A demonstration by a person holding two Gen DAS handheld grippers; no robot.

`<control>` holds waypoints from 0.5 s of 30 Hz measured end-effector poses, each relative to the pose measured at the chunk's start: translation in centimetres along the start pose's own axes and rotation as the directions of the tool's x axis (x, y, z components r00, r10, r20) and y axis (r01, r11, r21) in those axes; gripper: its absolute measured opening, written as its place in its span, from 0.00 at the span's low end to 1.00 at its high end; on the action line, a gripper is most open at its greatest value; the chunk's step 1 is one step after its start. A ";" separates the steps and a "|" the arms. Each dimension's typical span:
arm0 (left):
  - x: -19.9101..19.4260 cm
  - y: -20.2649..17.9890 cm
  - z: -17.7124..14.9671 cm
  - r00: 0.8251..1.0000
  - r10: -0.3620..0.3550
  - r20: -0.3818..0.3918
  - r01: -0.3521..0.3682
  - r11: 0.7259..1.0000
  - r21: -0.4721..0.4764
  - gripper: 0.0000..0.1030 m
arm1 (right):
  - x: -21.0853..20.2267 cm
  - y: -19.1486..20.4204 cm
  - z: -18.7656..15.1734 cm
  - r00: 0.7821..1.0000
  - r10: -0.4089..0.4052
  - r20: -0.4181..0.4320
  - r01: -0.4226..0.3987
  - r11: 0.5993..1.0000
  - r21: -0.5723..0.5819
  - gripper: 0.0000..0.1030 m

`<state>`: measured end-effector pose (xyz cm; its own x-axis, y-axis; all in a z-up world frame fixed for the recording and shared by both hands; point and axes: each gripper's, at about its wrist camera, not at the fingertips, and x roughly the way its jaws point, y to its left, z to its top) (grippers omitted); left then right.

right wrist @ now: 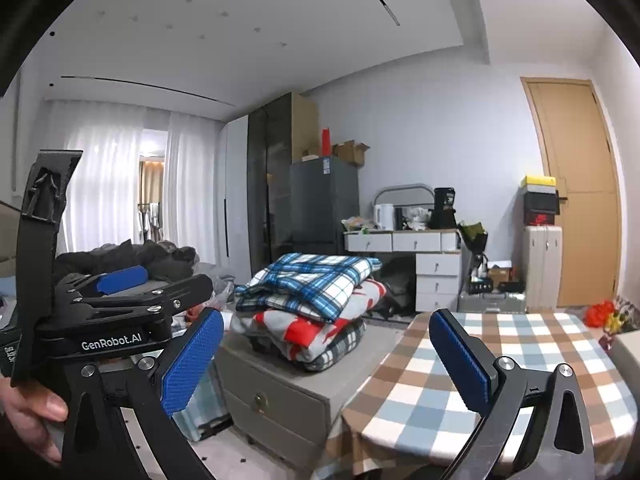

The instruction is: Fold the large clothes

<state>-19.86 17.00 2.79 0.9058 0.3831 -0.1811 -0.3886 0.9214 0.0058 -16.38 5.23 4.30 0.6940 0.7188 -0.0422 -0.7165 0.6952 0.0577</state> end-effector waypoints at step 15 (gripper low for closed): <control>0.0 -0.1 0.1 1.000 0.007 -0.017 -0.008 1.000 -0.010 0.99 | -1.0 -0.8 -0.2 1.000 -0.001 0.006 0.001 0.999 0.044 1.00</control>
<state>-19.79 16.92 2.84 0.8999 0.3888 -0.1977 -0.3971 0.9178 -0.0028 -16.51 3.96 4.10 0.6953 0.7178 -0.0363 -0.7120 0.6948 0.1011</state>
